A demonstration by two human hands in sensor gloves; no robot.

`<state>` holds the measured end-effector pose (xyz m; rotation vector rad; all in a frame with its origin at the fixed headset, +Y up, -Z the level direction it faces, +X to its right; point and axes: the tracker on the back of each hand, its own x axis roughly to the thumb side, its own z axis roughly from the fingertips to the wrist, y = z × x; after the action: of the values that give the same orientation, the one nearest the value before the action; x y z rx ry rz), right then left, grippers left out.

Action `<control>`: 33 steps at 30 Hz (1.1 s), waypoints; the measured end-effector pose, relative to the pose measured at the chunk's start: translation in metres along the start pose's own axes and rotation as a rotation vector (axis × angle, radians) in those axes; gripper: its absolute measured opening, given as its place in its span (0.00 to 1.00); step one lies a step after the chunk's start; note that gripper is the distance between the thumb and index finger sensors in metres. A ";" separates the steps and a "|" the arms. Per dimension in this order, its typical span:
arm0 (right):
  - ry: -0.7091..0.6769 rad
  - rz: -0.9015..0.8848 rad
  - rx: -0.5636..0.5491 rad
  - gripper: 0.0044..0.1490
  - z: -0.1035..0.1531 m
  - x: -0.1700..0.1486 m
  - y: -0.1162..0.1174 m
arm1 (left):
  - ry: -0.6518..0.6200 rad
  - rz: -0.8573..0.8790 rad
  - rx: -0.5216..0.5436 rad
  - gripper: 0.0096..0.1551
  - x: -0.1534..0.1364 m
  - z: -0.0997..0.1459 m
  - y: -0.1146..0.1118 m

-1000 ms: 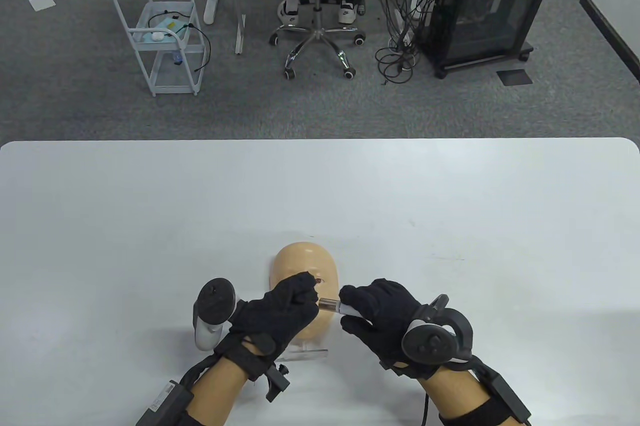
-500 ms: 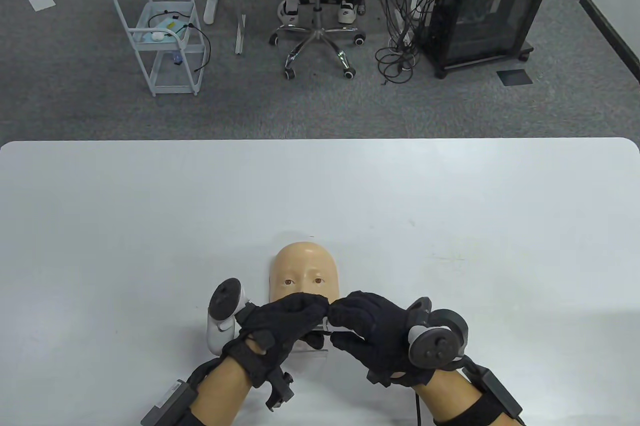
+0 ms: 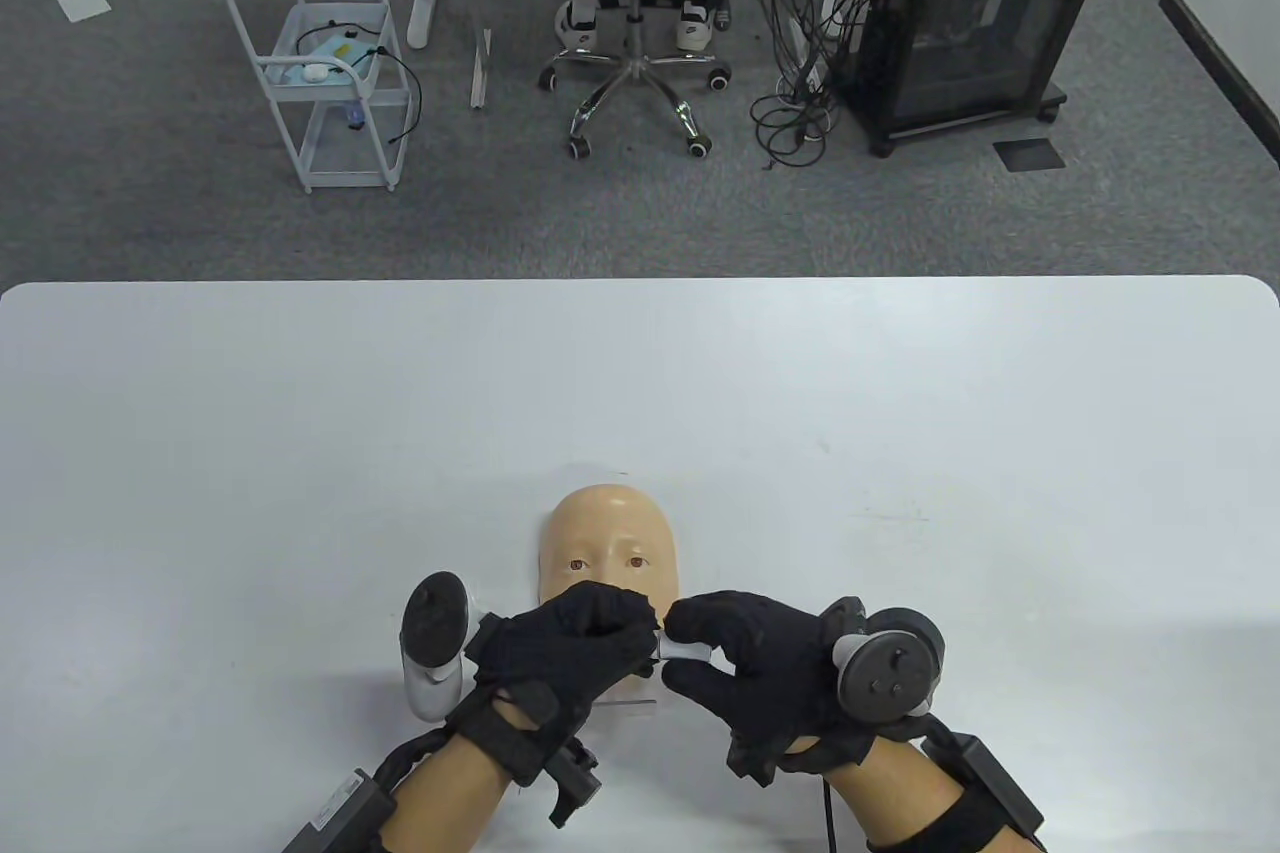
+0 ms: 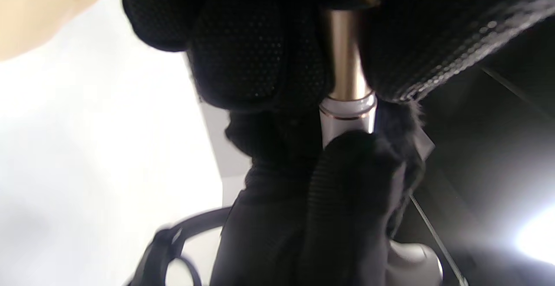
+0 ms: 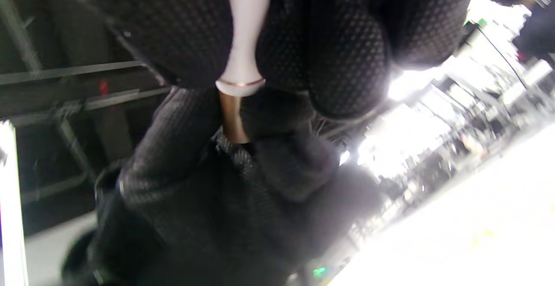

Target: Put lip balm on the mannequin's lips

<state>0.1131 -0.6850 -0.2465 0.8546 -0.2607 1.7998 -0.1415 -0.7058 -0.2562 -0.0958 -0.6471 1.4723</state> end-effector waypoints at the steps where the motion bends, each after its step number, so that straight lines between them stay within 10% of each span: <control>1: 0.039 -0.057 0.003 0.36 0.000 -0.004 0.000 | -0.045 -0.063 0.002 0.25 0.005 0.000 0.000; 8: 0.382 -0.512 0.057 0.37 0.002 -0.034 0.011 | -0.483 -0.684 -0.013 0.26 0.048 0.009 -0.009; 16: 0.478 -0.572 0.037 0.38 0.005 -0.041 0.014 | -0.487 -0.724 -0.026 0.28 0.048 0.009 -0.011; 23: 0.423 -0.492 0.001 0.36 0.004 -0.039 0.002 | -0.309 -0.604 -0.032 0.41 0.033 0.000 0.014; 27: 0.387 -0.415 -0.072 0.36 0.004 -0.041 -0.014 | 0.043 -0.580 0.064 0.43 0.011 -0.012 0.059; 33: 0.380 -0.330 -0.114 0.35 0.005 -0.049 -0.030 | 0.339 -0.608 0.027 0.52 -0.022 -0.047 0.070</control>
<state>0.1496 -0.7117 -0.2820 0.4321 0.0242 1.5798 -0.1815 -0.7023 -0.3343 -0.1127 -0.3338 0.8490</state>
